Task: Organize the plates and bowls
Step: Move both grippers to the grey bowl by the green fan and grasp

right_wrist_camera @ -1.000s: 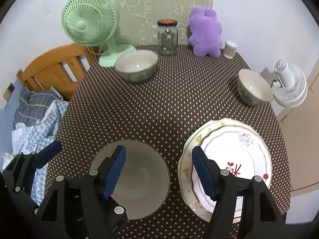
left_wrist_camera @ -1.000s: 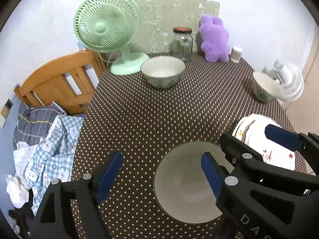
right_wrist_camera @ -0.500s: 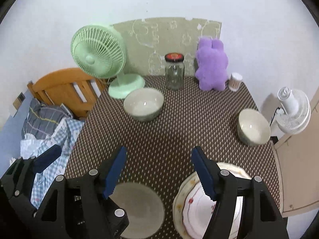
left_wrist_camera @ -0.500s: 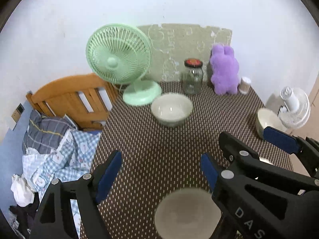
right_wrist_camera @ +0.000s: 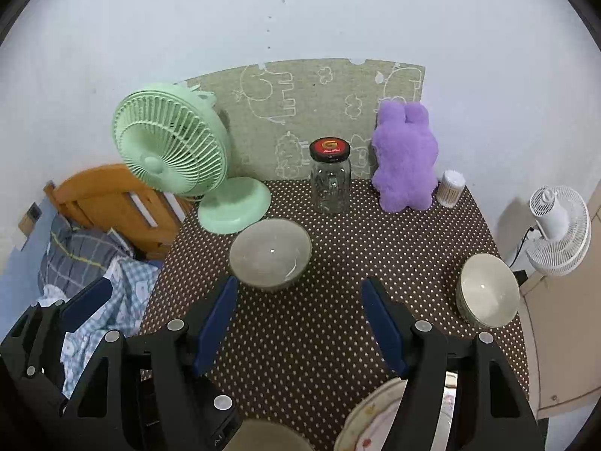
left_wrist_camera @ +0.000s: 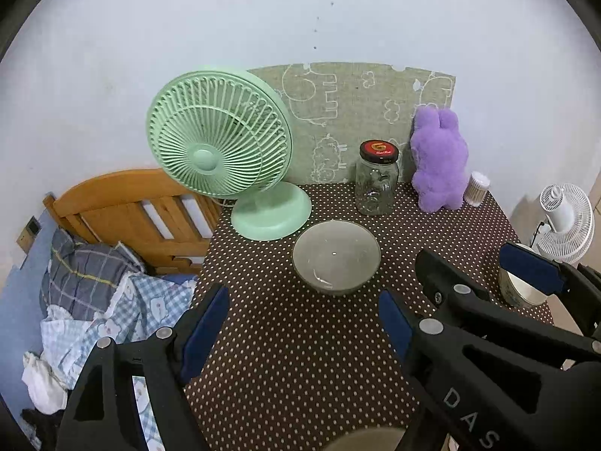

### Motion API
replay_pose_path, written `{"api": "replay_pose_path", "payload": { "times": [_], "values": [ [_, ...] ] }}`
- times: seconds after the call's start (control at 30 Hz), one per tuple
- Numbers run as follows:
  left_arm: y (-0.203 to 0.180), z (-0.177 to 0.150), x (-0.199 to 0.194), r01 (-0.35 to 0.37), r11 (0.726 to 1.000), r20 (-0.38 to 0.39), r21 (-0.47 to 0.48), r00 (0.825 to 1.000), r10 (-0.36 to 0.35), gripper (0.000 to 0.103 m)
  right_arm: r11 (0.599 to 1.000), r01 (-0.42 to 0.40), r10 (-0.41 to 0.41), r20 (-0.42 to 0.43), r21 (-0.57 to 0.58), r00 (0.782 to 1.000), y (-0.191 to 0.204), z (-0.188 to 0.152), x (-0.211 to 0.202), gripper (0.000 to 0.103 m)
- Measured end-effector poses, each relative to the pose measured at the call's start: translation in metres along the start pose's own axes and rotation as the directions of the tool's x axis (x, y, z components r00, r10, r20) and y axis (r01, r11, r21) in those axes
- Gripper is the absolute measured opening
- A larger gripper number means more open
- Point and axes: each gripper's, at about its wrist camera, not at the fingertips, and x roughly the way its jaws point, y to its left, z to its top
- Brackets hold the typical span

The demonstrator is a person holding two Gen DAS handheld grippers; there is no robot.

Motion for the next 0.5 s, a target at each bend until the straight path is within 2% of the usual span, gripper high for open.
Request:
{"api": "replay_pose_path", "payload": {
  "times": [0.17, 0.3, 0.5],
  "values": [
    [0.006, 0.008, 0.032, 0.008, 1.000, -0.008, 0.015, 1.000, -0.008, 0.083, 1.000, 0.023, -0.023, -0.026, 0.021, 0.999, 0.004, 0.009, 0.030, 0.072],
    [0.011, 0.016, 0.059, 0.018, 1.000, -0.027, -0.013, 0.999, -0.018, 0.082, 0.999, 0.042, -0.041, -0.033, 0.028, 0.999, 0.004, 0.017, 0.057, 0.072],
    [0.013, 0.023, 0.099, 0.021, 1.000, -0.047, 0.022, 0.999, -0.020, 0.081, 0.997, 0.075, -0.074, -0.065, 0.020, 0.995, 0.005, 0.025, 0.099, 0.072]
  ]
}}
